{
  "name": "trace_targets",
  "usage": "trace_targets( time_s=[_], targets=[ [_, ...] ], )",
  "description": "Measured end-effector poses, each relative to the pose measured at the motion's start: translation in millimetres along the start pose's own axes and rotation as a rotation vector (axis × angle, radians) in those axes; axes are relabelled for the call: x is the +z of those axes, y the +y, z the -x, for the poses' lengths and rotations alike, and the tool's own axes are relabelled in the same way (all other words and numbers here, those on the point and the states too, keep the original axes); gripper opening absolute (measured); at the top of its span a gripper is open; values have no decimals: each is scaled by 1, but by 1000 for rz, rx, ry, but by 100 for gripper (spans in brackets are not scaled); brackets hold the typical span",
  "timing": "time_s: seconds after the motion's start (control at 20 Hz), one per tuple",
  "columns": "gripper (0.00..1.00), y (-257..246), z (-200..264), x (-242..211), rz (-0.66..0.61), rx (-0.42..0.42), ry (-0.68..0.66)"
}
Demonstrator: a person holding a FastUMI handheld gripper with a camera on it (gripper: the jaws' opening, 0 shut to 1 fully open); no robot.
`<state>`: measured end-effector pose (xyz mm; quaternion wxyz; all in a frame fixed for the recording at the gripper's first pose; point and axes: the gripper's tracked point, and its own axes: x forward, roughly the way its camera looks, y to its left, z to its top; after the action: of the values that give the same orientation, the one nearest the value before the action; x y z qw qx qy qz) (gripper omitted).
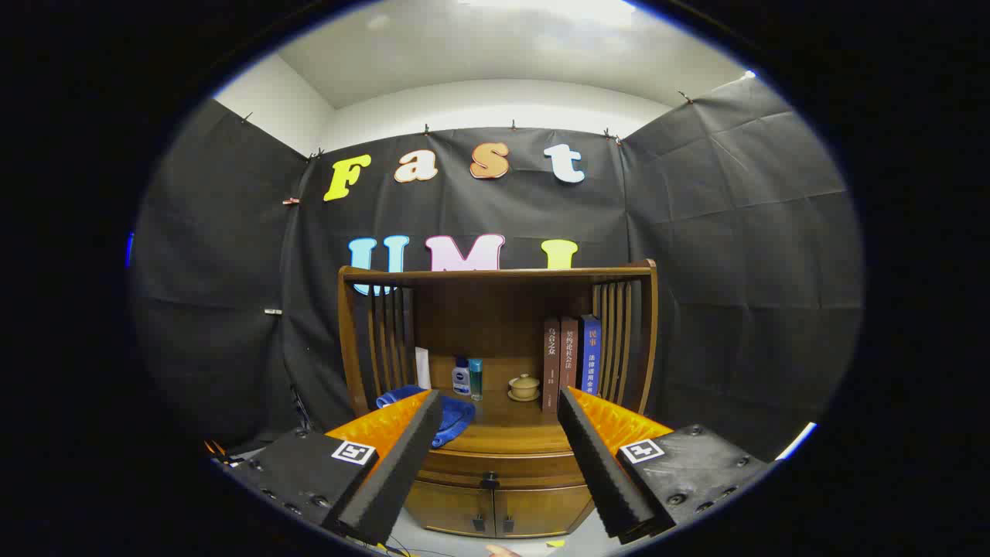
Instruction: Pull open the drawer, take out the items inside it, and place them on the countertop above the cabinet.
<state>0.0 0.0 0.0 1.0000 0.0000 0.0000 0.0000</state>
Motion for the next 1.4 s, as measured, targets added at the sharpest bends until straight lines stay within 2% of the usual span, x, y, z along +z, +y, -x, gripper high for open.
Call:
trace_targets(
  time_s=[1.4],
  targets=[
    [99, -5, -9, -11, -8, 30, 29]
  ],
)
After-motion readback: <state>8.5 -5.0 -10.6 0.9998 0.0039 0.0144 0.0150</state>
